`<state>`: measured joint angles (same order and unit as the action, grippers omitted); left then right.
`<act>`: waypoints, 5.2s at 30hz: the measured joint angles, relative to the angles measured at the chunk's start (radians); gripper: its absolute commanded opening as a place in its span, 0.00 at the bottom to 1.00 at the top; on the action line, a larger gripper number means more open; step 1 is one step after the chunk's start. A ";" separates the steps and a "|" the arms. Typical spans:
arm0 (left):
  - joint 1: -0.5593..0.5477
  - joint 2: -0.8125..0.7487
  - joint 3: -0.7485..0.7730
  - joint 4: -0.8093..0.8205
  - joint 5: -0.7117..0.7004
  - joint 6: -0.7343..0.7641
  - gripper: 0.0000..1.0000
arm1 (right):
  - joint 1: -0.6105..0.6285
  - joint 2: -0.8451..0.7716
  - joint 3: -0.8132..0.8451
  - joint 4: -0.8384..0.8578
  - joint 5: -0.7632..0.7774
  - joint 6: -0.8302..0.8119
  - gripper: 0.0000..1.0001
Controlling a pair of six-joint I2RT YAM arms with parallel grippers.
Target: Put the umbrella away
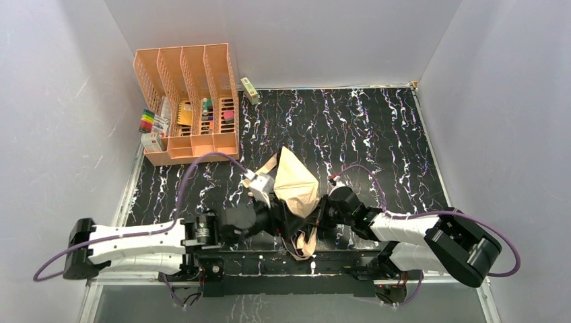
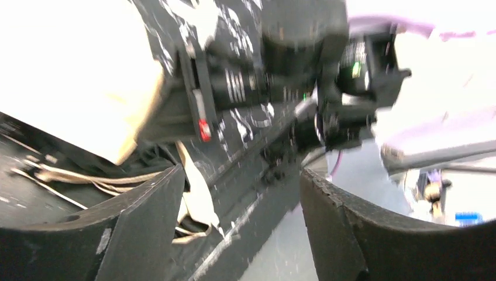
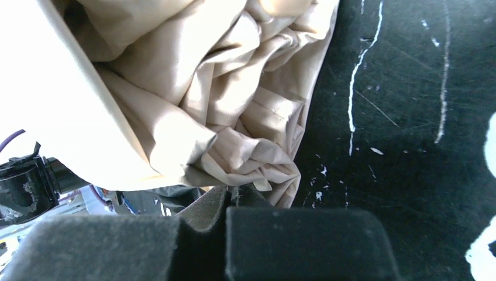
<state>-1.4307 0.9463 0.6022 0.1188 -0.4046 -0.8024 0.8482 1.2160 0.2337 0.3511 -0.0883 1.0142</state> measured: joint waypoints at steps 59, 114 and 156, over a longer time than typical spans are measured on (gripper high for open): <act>0.888 0.750 0.567 0.077 0.978 0.129 0.39 | 0.000 -0.019 0.002 -0.020 0.009 -0.038 0.00; 0.289 0.212 -0.178 0.286 0.476 0.113 0.00 | -0.002 0.110 0.130 -0.060 0.029 0.003 0.00; 0.218 0.492 -0.294 0.619 0.401 0.021 0.37 | -0.002 -0.033 0.342 -0.288 -0.077 -0.261 0.07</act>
<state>-1.2129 1.4384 0.3077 0.7376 -0.0040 -0.7815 0.8463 1.1828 0.5755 0.0628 -0.1654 0.7532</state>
